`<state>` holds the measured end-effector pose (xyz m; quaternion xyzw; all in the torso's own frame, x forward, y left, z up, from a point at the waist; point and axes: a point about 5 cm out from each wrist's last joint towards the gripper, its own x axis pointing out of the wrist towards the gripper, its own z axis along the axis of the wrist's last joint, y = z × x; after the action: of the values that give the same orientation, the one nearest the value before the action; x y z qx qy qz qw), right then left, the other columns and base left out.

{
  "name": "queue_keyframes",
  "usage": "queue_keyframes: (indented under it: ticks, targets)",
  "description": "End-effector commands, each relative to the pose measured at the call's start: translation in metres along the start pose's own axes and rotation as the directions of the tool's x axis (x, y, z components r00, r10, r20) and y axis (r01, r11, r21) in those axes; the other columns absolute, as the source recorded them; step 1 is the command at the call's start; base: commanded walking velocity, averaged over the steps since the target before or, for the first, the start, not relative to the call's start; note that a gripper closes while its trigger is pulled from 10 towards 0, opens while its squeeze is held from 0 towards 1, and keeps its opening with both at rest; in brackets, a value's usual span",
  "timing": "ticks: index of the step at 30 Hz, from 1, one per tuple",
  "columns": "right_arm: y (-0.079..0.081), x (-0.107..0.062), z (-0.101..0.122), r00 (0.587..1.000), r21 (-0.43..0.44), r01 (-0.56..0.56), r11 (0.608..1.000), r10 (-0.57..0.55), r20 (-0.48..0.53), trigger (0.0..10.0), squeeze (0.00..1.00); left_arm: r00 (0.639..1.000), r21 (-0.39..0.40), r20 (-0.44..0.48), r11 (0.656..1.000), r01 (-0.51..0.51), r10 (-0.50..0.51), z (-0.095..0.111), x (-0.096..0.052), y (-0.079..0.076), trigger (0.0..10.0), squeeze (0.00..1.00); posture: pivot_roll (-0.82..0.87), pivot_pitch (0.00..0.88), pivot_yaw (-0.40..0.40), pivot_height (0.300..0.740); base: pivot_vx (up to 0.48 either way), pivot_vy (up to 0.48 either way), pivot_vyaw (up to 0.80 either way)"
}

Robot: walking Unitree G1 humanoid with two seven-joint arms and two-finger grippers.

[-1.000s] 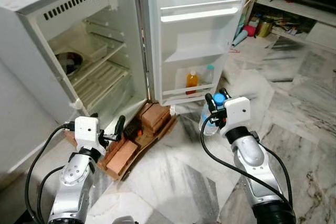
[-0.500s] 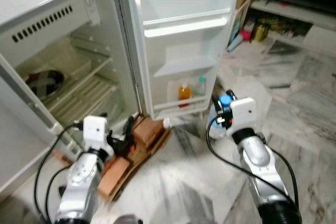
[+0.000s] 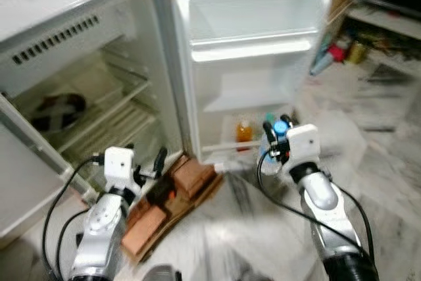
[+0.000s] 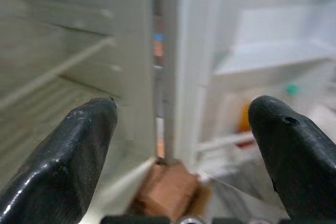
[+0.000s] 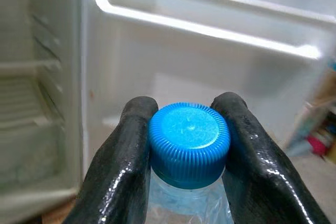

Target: Restocking fridge

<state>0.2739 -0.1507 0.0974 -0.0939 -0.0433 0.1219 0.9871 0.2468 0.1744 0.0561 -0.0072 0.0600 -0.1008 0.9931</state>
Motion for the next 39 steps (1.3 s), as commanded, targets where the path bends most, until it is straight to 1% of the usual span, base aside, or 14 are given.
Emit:
queue_keyframes:
  ticks: [1, 10, 17, 20, 23, 25, 26, 29, 30, 31, 32, 36, 38, 39]
  targets:
    - [0.007, 0.006, 0.013, 0.998, 0.008, -0.023, 1.000, 0.022, 0.064, 10.0, 0.00, 1.000, 0.016, 0.005, 1.000, -0.017, 0.017, 0.002, -0.001, 0.005, 10.0, 0.00, 0.00, 0.022, -0.011, 0.740, 0.469, 0.000, 0.00]
    - [0.007, 0.006, 0.013, 0.998, 0.006, -0.026, 1.000, 0.025, 0.060, 10.0, 0.00, 0.999, 0.017, -0.001, 0.999, -0.032, 0.032, 0.001, -0.001, 0.004, 10.0, 0.00, 0.00, 0.027, -0.014, 0.740, 0.434, 0.000, 0.00]
    - [0.007, 0.005, 0.012, 0.998, 0.007, -0.026, 1.000, 0.026, 0.055, 10.0, 0.00, 0.999, 0.018, -0.005, 0.999, -0.032, 0.032, 0.000, -0.002, 0.004, 10.0, 0.00, 0.00, 0.031, -0.016, 0.740, 0.000, 0.000, 0.00]
    - [0.008, 0.004, 0.012, 0.998, 0.010, -0.028, 1.000, 0.028, 0.053, 10.0, 0.00, 0.999, 0.019, -0.006, 0.999, -0.047, 0.047, 0.000, -0.004, 0.006, 10.0, 0.00, 0.00, 0.032, -0.017, 0.740, 0.000, 0.000, 0.00]
    - [0.008, 0.001, 0.010, 0.999, 0.026, -0.026, 0.999, 0.024, 0.046, 10.0, 0.00, 0.995, 0.017, -0.013, 0.995, -0.094, 0.095, -0.002, -0.009, 0.011, 10.0, 0.00, 0.00, 0.033, -0.017, 0.740, 0.000, 0.000, 0.00]
    - [0.006, -0.006, 0.007, 1.000, 0.040, -0.001, 0.999, -0.001, 0.031, 10.0, 0.00, 0.990, 0.017, -0.025, 0.990, -0.137, 0.137, -0.005, -0.019, 0.019, 10.0, 0.00, 0.00, 0.036, -0.016, 0.740, 0.000, 0.000, 0.00]
    - [0.004, -0.013, 0.005, 1.000, 0.048, 0.017, 0.999, -0.018, 0.017, 10.0, 0.00, 0.986, 0.016, -0.040, 0.987, -0.162, 0.163, -0.009, -0.028, 0.023, 10.0, 0.00, 0.00, 0.039, -0.014, 0.740, 0.000, 0.000, 0.00]
    - [0.002, -0.023, -0.001, 0.999, 0.051, 0.035, 0.998, -0.035, -0.006, 10.0, 0.00, 0.978, 0.025, -0.058, 0.980, -0.197, 0.198, -0.012, -0.038, 0.028, 10.0, 0.00, 0.01, 0.046, -0.011, 0.740, 0.000, 0.000, 0.00]
    - [0.002, -0.029, -0.004, 0.999, 0.058, 0.045, 0.997, -0.044, -0.023, 10.0, 0.00, 0.975, 0.037, -0.067, 0.978, -0.208, 0.210, -0.014, -0.045, 0.029, 10.0, 0.00, 0.01, 0.049, -0.009, 0.740, 0.000, 0.000, 0.00]
    - [0.002, -0.029, -0.004, 0.999, 0.058, 0.045, 0.997, -0.044, -0.023, 10.0, 0.00, 0.975, 0.037, -0.067, 0.978, -0.208, 0.210, -0.014, -0.045, 0.029, 10.0, 0.00, 0.01, 0.049, -0.009, 0.740, 0.000, 0.000, 0.00]
    - [0.003, -0.034, -0.006, 0.998, 0.073, 0.048, 0.996, -0.046, -0.034, 10.0, 0.00, 0.976, 0.048, -0.072, 0.978, -0.203, 0.206, -0.015, -0.050, 0.028, 10.0, 0.00, 0.01, 0.051, -0.008, 0.740, 0.000, 0.000, 0.00]
    - [0.009, -0.036, -0.006, 0.999, 0.087, 0.027, 0.996, -0.024, -0.032, 10.0, 0.00, 0.978, 0.049, -0.074, 0.981, -0.190, 0.193, -0.017, -0.054, 0.025, 10.0, 0.00, 0.01, 0.049, -0.008, 0.740, 0.000, 0.000, 0.00]
    - [0.016, -0.032, -0.003, 1.000, 0.078, -0.009, 0.997, 0.010, -0.016, 10.0, 0.00, 0.983, 0.038, -0.061, 0.985, -0.171, 0.173, -0.014, -0.050, 0.020, 10.0, 0.00, 0.02, 0.042, -0.010, 0.740, 0.000, 0.000, 0.40]
    - [0.017, -0.030, -0.002, 1.000, 0.080, -0.013, 0.997, 0.014, -0.010, 10.0, 0.00, 0.984, 0.037, -0.055, 0.985, -0.168, 0.169, -0.013, -0.049, 0.019, 10.0, 0.00, 0.02, 0.042, -0.010, 0.740, 0.259, 0.000, 0.80]
